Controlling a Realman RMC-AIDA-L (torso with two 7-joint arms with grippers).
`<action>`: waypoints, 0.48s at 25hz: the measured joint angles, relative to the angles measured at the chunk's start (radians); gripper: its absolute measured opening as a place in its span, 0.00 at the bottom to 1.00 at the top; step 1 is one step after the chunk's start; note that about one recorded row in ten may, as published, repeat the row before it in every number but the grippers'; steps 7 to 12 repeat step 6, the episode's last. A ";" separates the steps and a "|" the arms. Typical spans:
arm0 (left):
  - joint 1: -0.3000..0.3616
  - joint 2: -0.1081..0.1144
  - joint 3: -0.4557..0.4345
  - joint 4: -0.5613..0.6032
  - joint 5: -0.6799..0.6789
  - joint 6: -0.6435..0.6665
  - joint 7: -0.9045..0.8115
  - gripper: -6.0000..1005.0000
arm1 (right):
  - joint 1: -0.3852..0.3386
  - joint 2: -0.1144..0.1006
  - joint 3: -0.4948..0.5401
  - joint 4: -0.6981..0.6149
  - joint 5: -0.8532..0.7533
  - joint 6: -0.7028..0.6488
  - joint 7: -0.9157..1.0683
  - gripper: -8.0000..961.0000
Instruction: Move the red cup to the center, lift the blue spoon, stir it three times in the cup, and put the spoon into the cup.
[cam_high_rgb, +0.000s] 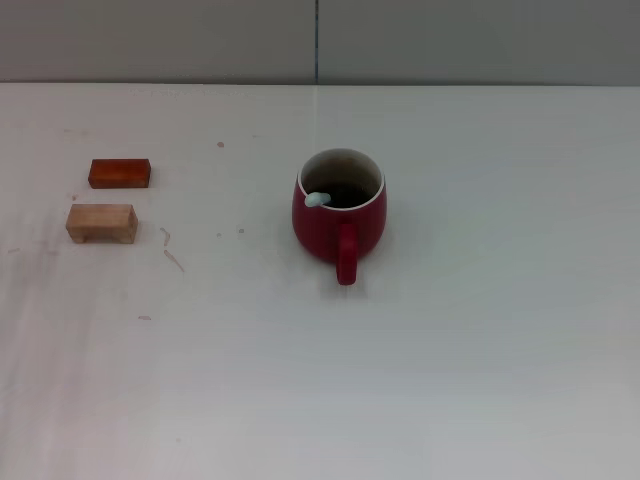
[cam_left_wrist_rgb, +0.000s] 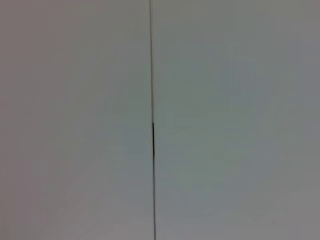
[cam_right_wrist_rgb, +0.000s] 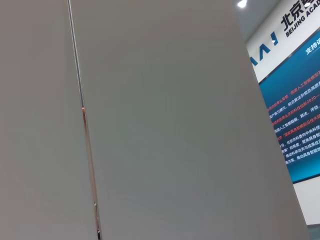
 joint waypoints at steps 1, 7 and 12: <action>-0.001 0.000 0.000 0.003 0.000 0.000 0.000 0.81 | 0.000 0.000 0.000 0.000 0.000 0.000 0.000 0.79; -0.004 -0.003 0.000 0.008 -0.001 -0.001 -0.001 0.81 | 0.005 0.001 0.001 0.001 0.001 -0.002 0.000 0.79; -0.004 -0.003 0.000 0.008 -0.001 -0.001 -0.001 0.81 | 0.005 0.001 0.001 0.001 0.001 -0.002 0.000 0.79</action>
